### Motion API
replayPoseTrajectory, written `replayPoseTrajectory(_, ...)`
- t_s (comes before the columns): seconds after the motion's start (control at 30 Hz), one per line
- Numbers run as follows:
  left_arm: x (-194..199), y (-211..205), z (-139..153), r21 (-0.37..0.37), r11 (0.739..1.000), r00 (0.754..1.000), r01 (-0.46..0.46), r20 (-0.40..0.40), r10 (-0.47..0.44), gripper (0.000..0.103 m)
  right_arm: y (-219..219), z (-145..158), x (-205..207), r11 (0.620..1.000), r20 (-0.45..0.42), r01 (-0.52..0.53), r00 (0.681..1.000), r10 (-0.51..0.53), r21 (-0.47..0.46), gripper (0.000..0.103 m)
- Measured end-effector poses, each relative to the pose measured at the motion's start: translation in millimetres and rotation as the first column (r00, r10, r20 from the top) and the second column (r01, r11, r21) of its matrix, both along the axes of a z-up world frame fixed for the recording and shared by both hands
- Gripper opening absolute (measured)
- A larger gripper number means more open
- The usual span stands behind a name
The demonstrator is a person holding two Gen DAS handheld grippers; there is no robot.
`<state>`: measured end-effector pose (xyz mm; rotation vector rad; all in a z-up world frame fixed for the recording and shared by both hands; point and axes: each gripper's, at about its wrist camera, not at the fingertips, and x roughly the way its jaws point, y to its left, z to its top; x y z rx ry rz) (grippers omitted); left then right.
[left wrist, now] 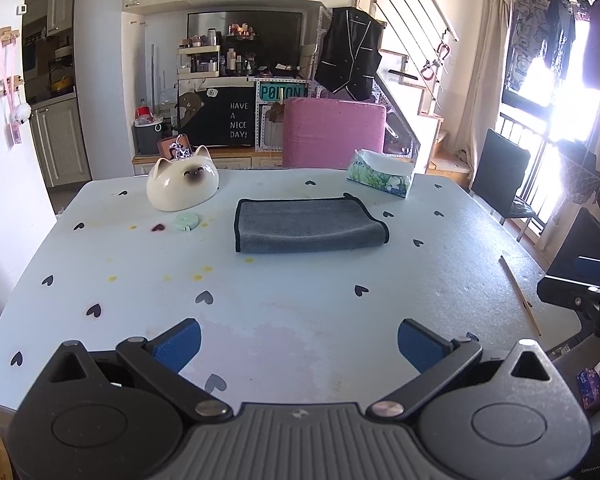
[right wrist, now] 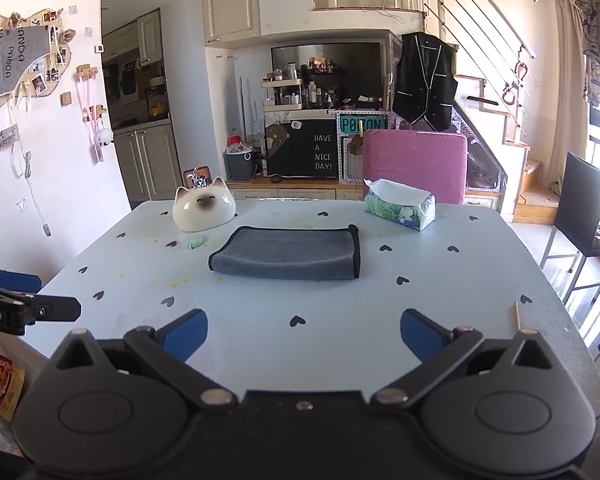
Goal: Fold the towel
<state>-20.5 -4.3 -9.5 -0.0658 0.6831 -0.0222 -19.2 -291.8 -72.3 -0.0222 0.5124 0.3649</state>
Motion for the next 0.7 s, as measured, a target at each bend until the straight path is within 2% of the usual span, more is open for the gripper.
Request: replayPoseTrajectory(0.7,-3.1,0.2,0.5,-0.004,1.000,1.000,-0.009,0.006,0.009,0.103,1.9,0.3,-1.5,1.000,0.005,-0.004,1.000,0.004,0.000,0.103)
